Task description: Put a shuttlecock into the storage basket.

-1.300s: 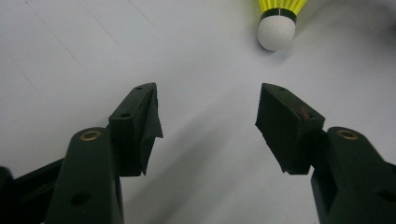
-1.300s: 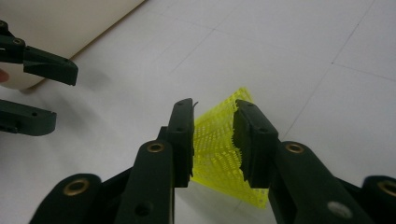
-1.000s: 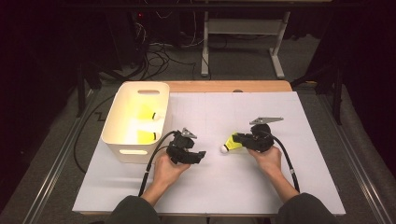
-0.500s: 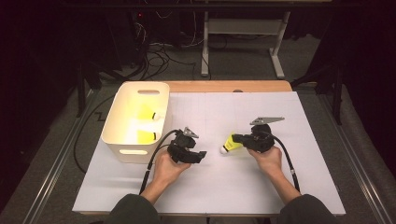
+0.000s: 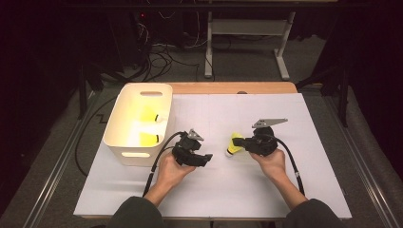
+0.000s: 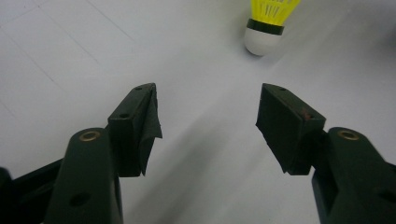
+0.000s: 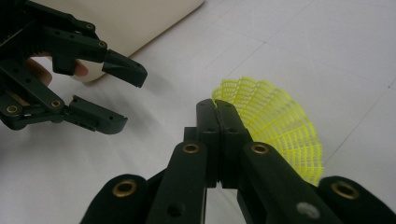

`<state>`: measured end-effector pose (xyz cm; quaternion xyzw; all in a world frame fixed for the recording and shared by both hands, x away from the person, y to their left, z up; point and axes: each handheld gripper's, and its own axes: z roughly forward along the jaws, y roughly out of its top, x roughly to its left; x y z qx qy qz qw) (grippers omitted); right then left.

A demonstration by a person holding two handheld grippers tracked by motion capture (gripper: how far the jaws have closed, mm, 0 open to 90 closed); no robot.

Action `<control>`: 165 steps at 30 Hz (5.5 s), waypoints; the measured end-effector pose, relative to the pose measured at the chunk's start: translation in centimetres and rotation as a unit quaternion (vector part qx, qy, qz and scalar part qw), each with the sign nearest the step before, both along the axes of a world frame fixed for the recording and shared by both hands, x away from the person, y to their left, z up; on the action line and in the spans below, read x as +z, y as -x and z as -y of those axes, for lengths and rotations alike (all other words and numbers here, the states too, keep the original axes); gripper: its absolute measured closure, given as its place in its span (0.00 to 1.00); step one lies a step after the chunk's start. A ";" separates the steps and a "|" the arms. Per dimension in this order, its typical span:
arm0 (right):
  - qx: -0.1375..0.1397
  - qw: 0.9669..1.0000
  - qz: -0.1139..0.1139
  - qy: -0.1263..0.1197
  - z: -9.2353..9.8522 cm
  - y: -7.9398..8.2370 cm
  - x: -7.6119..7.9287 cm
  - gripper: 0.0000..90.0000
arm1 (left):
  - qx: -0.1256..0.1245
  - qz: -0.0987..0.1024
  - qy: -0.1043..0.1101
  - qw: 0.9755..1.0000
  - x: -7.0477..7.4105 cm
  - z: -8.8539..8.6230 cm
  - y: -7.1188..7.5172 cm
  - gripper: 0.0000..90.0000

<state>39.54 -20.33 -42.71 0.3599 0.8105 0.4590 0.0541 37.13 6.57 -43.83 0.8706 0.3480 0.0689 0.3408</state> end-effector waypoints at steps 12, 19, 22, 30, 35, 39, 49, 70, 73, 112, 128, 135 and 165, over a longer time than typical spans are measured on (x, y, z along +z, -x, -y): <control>0.012 1.000 -0.002 -0.020 -0.3 0.2 0.3 1.00 | -0.021 0.000 -0.005 1.000 0.3 1.1 -0.1 0.43; 0.021 0.999 -0.001 -0.031 -0.8 0.3 0.4 1.00 | -0.028 -0.009 -0.004 1.000 0.0 1.6 -0.3 0.43; 0.025 0.999 -0.002 -0.033 -1.1 0.4 0.5 1.00 | -0.028 -0.009 -0.001 1.000 0.0 1.7 -0.3 0.43; 0.038 0.999 -0.002 -0.038 -2.2 0.4 0.8 1.00 | -0.029 -0.014 0.010 0.999 -0.1 1.9 -0.5 0.43; 0.050 0.998 0.000 -0.042 -3.1 0.5 1.1 1.00 | -0.030 -0.016 0.013 0.999 -0.2 2.0 -0.6 0.43; 0.057 0.997 0.000 -0.044 -3.7 0.6 1.3 1.00 | -0.029 -0.019 0.016 0.999 -0.3 2.1 -0.7 0.43; 0.066 0.996 -0.004 -0.052 -4.5 0.7 1.1 1.00 | -0.030 -0.022 0.017 0.999 -0.7 2.4 -0.8 0.55; 0.051 0.998 -0.004 -0.047 -4.0 0.5 1.2 1.00 | -0.035 -0.015 -0.009 0.999 0.1 2.8 -0.5 0.72; 0.048 0.998 -0.002 -0.046 -3.8 0.4 1.3 0.99 | -0.035 -0.015 -0.016 0.999 0.4 3.0 -0.5 0.72; -0.054 0.992 0.103 0.041 2.0 3.5 1.5 0.39 | -0.003 -0.033 -0.042 0.999 2.0 1.9 -0.6 0.72; -0.068 0.991 0.114 0.032 4.8 5.3 0.6 0.34 | -0.003 -0.047 -0.049 0.998 3.5 1.8 -0.9 0.72; -0.076 0.990 0.118 0.027 6.1 6.3 0.1 0.33 | 0.004 -0.048 -0.052 0.998 3.7 1.7 -0.9 0.72; -0.117 0.984 0.136 0.003 10.4 10.0 -2.6 0.32 | 0.019 -0.044 -0.057 0.997 6.2 1.6 -1.5 0.72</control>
